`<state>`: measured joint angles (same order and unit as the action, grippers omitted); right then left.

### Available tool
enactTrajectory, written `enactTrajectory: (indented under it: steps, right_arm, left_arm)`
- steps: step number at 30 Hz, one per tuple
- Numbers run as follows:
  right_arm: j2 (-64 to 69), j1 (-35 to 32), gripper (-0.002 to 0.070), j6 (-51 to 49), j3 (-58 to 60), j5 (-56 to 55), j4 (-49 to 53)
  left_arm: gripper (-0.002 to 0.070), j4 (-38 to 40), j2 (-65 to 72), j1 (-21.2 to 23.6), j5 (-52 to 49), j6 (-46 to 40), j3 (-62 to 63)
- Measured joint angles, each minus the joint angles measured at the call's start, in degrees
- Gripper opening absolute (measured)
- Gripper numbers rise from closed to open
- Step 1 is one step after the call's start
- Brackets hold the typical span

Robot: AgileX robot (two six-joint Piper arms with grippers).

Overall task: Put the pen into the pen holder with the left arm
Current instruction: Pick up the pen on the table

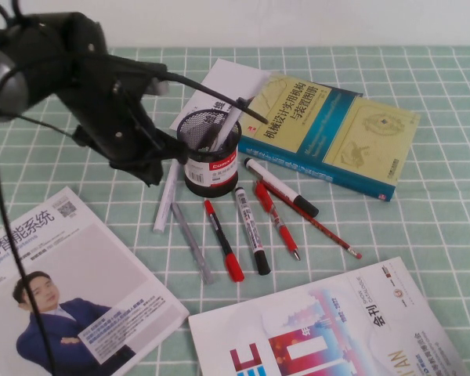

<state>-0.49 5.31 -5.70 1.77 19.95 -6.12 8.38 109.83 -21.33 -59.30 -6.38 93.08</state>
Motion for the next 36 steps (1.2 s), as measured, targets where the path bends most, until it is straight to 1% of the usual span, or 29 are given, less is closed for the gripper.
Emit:
enactTrajectory:
  steps: [2,9,11,12,14,18,19,22,26,31,36]
  right_arm:
    - [0.0,0.0,-0.0020,0.0,0.0,0.0,0.0]
    - [0.0,0.0,-0.0020,0.0,0.0,0.0,0.0]
    - [0.0,0.0,-0.0020,0.0,0.0,0.0,0.0]
    - [0.0,0.0,-0.0020,0.0,0.0,0.0,0.0]
    - [0.0,0.0,-0.0020,0.0,0.0,0.0,0.0]
    - [0.0,0.0,-0.0020,0.0,0.0,0.0,0.0]
    - [0.0,0.0,-0.0020,0.0,0.0,0.0,0.0]
    - [0.0,0.0,-0.0020,0.0,0.0,0.0,0.0]
    - [0.0,0.0,-0.0020,0.0,0.0,0.0,0.0]
    - [0.0,0.0,-0.0020,0.0,0.0,0.0,0.0]
    - [0.0,0.0,-0.0020,0.0,0.0,0.0,0.0]
  left_arm:
    - [-0.0001,-0.1,1.8,-0.7,-0.4,0.1,1.4]
    - [-0.0001,-0.7,7.8,-0.8,-3.4,0.9,7.7]
    - [0.0013,-0.7,9.1,-0.8,-3.6,-0.3,8.6]
    - [0.0032,-0.7,9.6,-0.8,-3.6,-1.2,9.1]
    - [0.0101,-0.9,9.9,-0.8,-3.7,-2.5,9.3]
    - [0.0295,-1.0,9.9,-0.8,-3.1,-2.7,9.4]
    - [0.0334,-1.0,9.9,-0.8,-3.0,-2.4,9.4]
    - [0.0379,-1.0,9.9,-0.8,-1.9,-2.1,9.4]
    - [0.0396,-1.1,10.1,-0.8,0.0,-2.0,9.4]
    - [0.0398,-1.1,11.8,-0.8,0.9,-2.0,9.7]
    - [0.0398,-3.7,12.9,-0.8,1.1,-0.9,9.7]
